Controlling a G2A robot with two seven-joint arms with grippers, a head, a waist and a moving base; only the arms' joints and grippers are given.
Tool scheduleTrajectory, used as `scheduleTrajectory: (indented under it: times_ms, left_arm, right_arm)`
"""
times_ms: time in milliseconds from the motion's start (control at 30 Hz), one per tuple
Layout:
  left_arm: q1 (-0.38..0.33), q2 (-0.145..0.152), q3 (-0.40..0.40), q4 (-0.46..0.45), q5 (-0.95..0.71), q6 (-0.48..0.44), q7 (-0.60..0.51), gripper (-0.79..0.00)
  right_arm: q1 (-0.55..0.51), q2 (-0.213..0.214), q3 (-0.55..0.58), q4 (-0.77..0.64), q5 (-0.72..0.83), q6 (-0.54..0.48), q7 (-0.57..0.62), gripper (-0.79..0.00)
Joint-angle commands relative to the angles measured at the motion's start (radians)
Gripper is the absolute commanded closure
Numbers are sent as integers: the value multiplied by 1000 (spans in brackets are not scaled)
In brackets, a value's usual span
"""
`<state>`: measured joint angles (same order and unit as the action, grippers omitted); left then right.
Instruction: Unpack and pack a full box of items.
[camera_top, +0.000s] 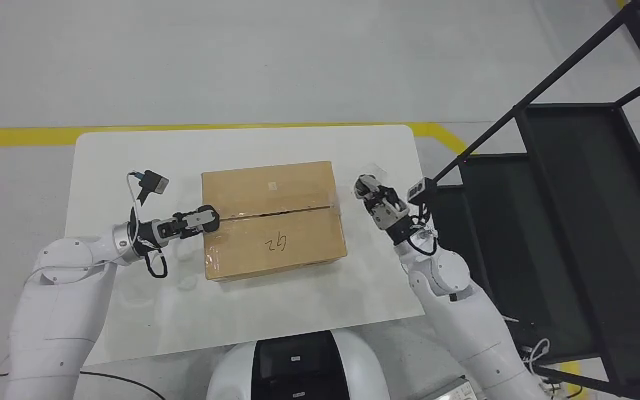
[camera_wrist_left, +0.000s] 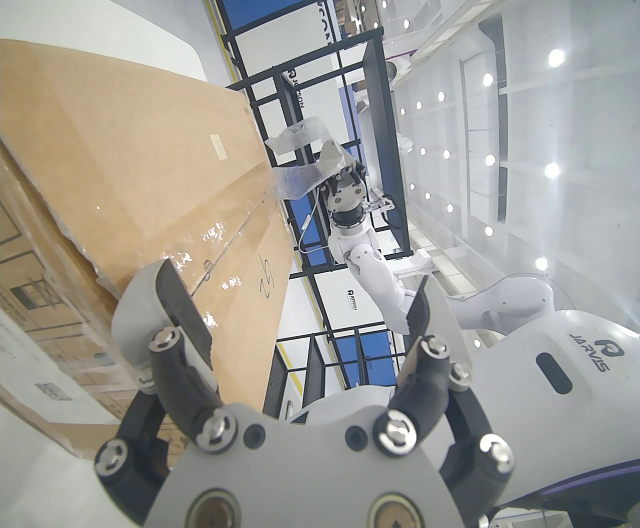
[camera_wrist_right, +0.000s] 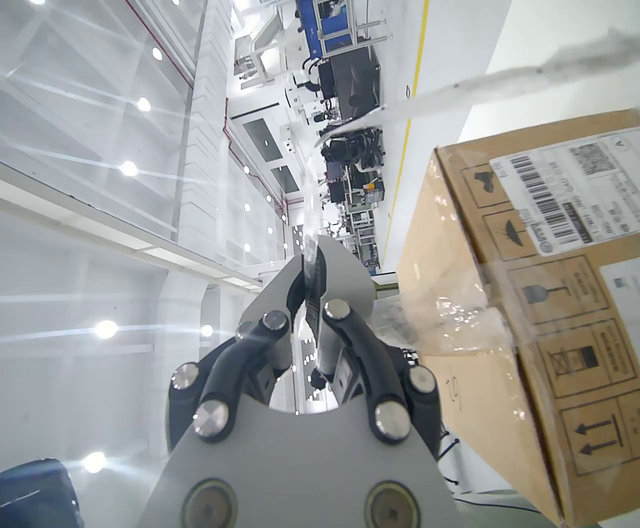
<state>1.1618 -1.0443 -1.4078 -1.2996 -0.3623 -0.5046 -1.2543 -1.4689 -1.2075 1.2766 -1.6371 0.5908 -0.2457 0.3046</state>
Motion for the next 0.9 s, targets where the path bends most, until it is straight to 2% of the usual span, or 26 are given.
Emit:
scheduleTrajectory:
  times_ms: [0,333,867]
  left_arm:
    - [0,0,0,0,0,0,0,-785]
    - [0,0,0,0,0,0,0,-785]
    - [0,0,0,0,0,0,0,-785]
  right_arm:
    - [19,-7,-37,-5,-37,5,-18,0]
    - [63,-23,-136,-6,-196,50,-42,0]
    - [139,-57,-285,86,-407,86,-90,0]
